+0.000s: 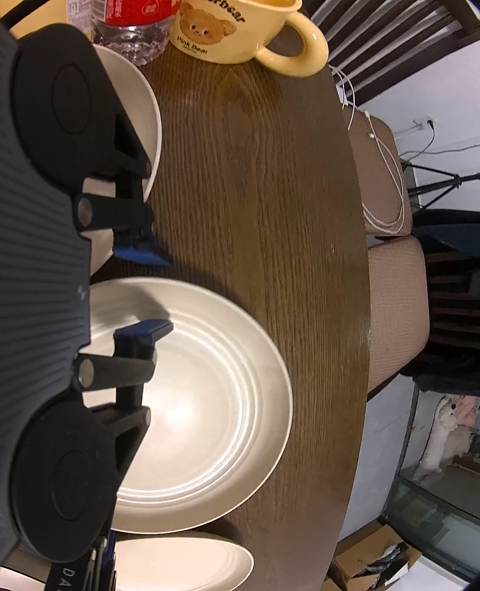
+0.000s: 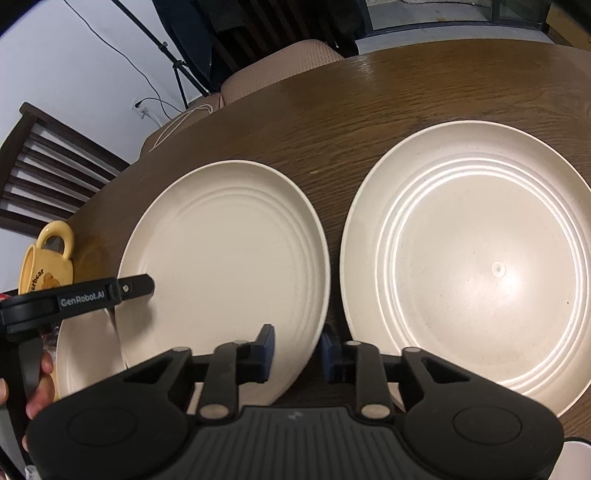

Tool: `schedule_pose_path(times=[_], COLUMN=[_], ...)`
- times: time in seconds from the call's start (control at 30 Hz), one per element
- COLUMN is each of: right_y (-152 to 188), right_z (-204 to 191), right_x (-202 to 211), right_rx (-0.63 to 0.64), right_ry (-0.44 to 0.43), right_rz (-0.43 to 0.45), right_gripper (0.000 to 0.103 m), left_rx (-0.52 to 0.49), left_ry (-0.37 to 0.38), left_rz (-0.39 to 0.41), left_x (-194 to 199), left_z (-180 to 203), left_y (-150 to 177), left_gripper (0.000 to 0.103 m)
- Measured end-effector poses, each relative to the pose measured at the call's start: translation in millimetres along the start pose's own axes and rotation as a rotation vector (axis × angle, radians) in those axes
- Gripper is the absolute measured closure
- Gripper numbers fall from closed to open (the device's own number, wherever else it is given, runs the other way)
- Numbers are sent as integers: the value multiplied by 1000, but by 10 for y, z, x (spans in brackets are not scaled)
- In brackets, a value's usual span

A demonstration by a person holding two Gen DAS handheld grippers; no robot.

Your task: Organize plates and bowls

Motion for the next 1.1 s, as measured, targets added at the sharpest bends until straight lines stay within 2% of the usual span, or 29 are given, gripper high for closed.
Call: schedule_pose_path(times=[0.13, 0.3, 0.63, 1.1], right_y=[-3, 17, 9, 32], right_z=[35, 66, 76, 79], right_x=[2, 33, 41, 209], right_rx=[-12, -12, -10, 14], right_ry=[7, 9, 19, 6], right_rz=[11, 26, 50, 99], right_gripper=[91, 92, 91, 91], left_rx=[-24, -31, -29, -18], left_ry=[7, 7, 2, 0], left_rz=[6, 14, 31, 84], left_x=[6, 23, 70, 339], left_z=[5, -13, 20, 41], left_y=[-5, 0, 22, 26], left_gripper=[79, 85, 85, 85])
Point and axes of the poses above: each gripper's, at about its wrist camera, not at the fingertips, and x roughly against the way its jaws point, z to its right, y to its underside, the point moved 1 cm from there along -x, roughly the way its jaws point, and after that the axes turned 1 degree about z, right-handed, at the moved point
